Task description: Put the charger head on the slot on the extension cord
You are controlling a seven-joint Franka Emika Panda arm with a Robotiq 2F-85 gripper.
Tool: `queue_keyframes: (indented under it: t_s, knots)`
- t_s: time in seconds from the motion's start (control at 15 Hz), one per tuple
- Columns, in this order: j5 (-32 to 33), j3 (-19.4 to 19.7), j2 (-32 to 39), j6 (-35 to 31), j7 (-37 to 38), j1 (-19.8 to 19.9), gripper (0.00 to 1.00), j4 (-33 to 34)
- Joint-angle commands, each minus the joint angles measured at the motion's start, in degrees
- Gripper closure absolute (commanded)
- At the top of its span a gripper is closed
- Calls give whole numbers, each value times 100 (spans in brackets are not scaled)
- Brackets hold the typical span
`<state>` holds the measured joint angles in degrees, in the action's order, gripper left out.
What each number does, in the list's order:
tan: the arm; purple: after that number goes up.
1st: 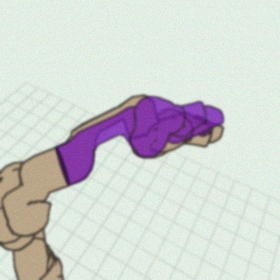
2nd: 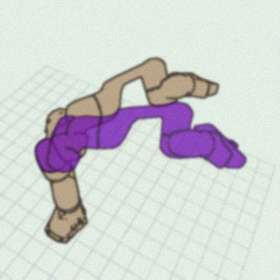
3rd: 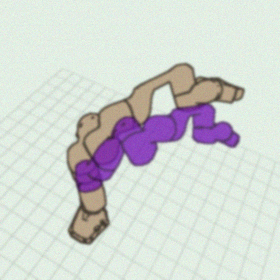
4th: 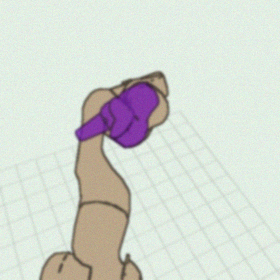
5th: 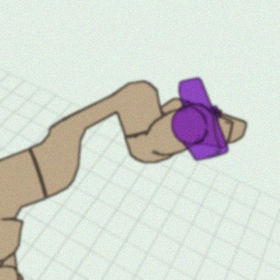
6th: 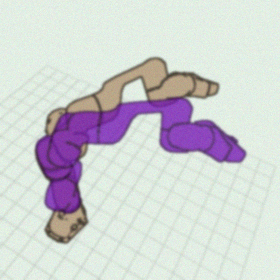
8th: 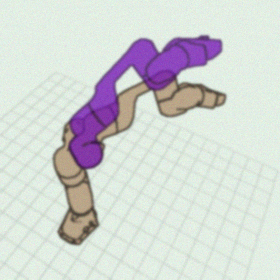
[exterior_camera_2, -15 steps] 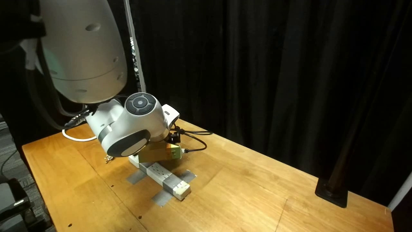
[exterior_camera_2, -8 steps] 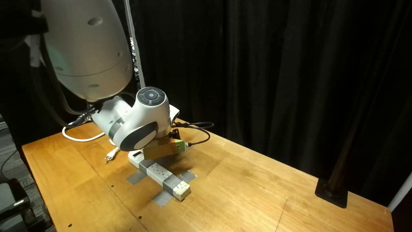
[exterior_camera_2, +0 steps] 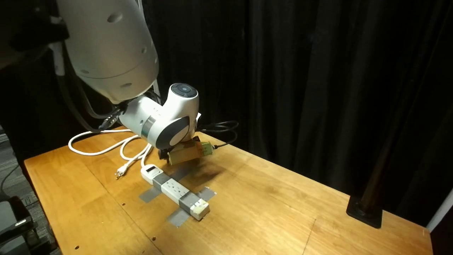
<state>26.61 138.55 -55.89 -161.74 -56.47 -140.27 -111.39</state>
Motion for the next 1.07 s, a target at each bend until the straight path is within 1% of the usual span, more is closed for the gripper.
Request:
queue_keyframes:
  t_s: [0.0,0.2,0.4,0.47,0.67,0.87,1.0]
  knots:
    - [388,-242,-182,149,39,67,0,189]
    - [706,-208,0,-26,213,-1,0,152]
    - [1491,-188,99,-256,771,-1,0,151]
    - [1769,-181,113,-337,1055,-1,0,157]
    - [2892,-92,109,-552,2294,6,0,225]
    - [3694,-189,-42,-294,2877,17,0,313]
    - [4024,-255,-134,-115,3087,15,0,338]
